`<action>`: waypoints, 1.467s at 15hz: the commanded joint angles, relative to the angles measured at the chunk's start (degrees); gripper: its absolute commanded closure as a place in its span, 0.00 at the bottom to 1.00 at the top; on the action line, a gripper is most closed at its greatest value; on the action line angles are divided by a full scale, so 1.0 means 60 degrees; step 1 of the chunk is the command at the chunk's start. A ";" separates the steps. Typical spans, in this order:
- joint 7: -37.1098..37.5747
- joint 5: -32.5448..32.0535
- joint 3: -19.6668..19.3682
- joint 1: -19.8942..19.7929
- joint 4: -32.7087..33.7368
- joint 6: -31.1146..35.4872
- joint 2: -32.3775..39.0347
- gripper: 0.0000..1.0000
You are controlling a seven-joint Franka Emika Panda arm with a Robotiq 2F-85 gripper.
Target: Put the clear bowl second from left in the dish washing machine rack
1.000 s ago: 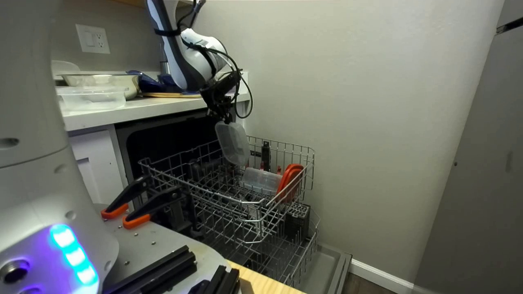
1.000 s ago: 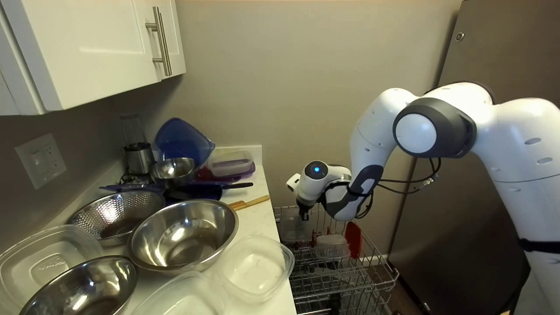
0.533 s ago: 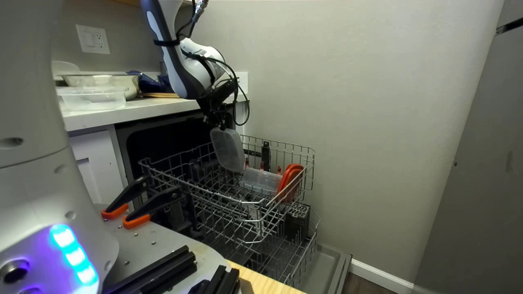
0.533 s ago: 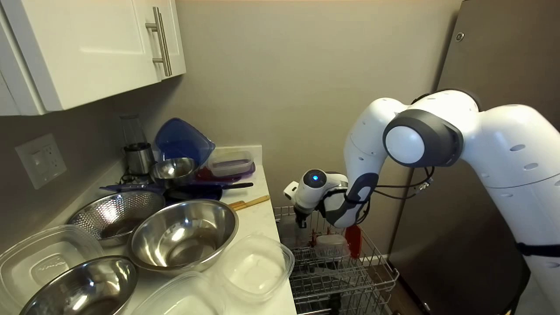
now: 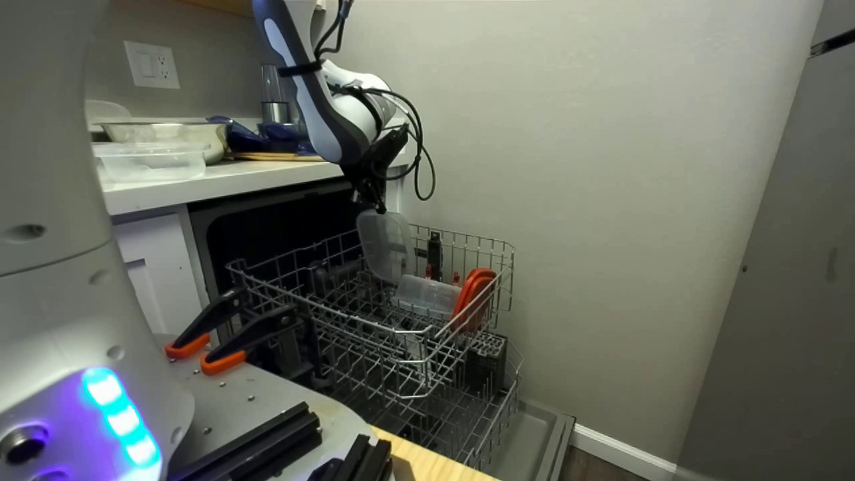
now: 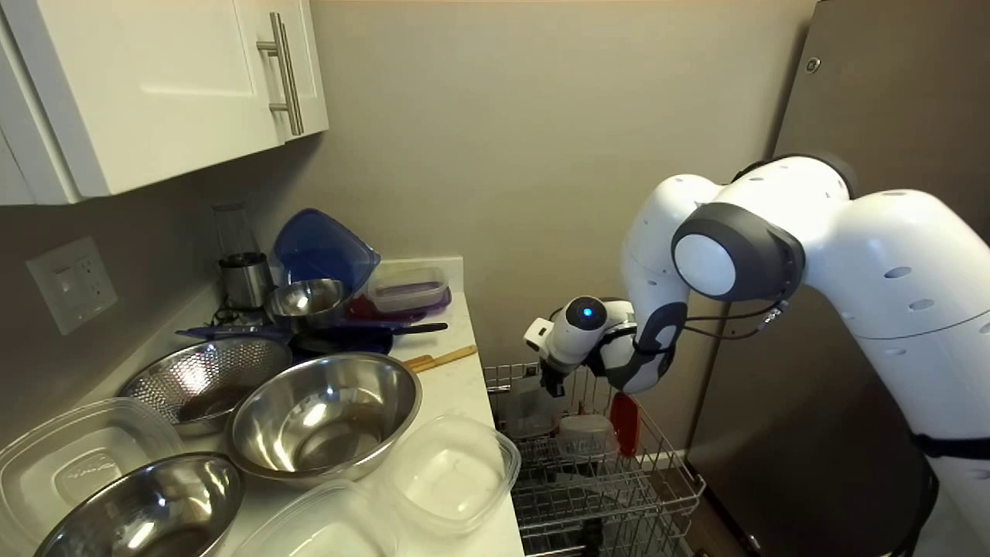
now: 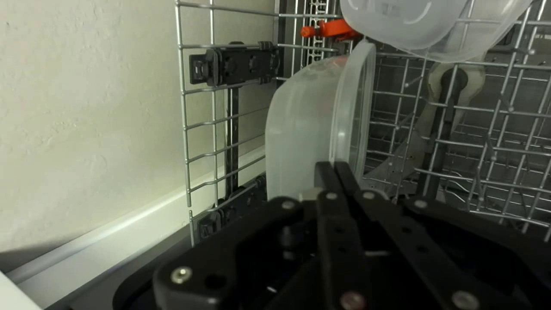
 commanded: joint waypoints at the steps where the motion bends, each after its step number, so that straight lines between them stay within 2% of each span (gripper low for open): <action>1: 0.0426 -0.0198 -0.0852 0.0690 -0.0422 0.0691 0.0060 0.99; 5: 0.0602 0.0108 -0.1346 0.1458 -0.0700 0.1027 0.0328 0.99; 9: 0.1287 0.0454 -0.1973 0.2414 -0.0938 0.1472 0.0758 0.99; 14: 0.1761 0.1990 -0.3068 0.3863 -0.1389 0.2616 0.1532 0.99; 15: 0.1471 0.2221 -0.2403 0.3547 -0.1458 0.2028 0.1119 0.99; 16: 0.1534 0.2419 -0.2356 0.3688 -0.1645 0.2031 0.1172 0.99; 22: 0.2109 0.2297 -0.0838 0.3455 -0.2904 0.1978 0.1177 0.99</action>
